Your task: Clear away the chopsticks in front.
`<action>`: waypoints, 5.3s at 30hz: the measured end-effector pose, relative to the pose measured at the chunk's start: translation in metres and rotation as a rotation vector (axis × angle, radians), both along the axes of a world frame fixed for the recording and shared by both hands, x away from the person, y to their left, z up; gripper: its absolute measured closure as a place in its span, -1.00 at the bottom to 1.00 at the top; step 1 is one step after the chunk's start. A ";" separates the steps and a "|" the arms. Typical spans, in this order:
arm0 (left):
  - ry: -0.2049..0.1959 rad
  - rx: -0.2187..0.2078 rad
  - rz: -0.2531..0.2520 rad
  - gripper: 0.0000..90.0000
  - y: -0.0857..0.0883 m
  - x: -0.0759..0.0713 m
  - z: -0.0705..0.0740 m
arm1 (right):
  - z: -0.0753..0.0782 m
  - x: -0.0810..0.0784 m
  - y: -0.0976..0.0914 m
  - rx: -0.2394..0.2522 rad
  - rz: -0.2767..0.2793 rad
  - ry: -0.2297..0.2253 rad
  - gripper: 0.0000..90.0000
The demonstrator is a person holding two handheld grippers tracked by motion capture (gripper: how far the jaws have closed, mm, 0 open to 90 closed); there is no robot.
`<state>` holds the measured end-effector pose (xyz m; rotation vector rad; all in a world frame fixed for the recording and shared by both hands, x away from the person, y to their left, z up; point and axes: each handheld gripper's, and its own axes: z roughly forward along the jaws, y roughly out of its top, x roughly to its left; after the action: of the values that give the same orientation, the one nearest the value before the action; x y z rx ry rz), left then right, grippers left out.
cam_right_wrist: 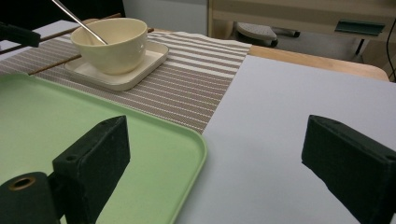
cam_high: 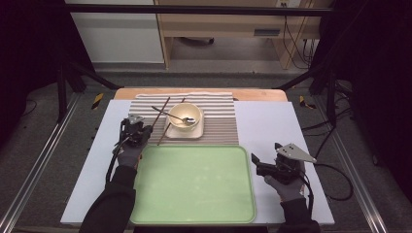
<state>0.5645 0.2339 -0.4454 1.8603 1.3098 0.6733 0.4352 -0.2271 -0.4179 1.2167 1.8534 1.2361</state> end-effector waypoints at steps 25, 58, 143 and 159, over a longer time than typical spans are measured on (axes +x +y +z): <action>-0.048 0.001 0.039 0.89 0.035 -0.056 0.015 | 0.003 -0.003 -0.004 0.000 -0.011 -0.008 -0.88; -0.096 -0.014 0.017 0.89 0.027 -0.169 0.015 | 0.004 -0.006 -0.002 -0.005 -0.009 -0.012 -0.88; 0.139 0.151 -0.313 0.98 -0.060 -0.102 -0.024 | 0.001 -0.004 0.001 -0.020 -0.010 -0.003 -0.87; 0.137 0.137 -0.221 0.99 -0.035 -0.107 -0.025 | 0.000 -0.004 0.001 -0.023 -0.011 0.002 -0.87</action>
<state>0.4577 0.1992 -0.4704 2.1566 1.1429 0.5381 0.4311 -0.2261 -0.4182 1.2142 1.8554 1.2047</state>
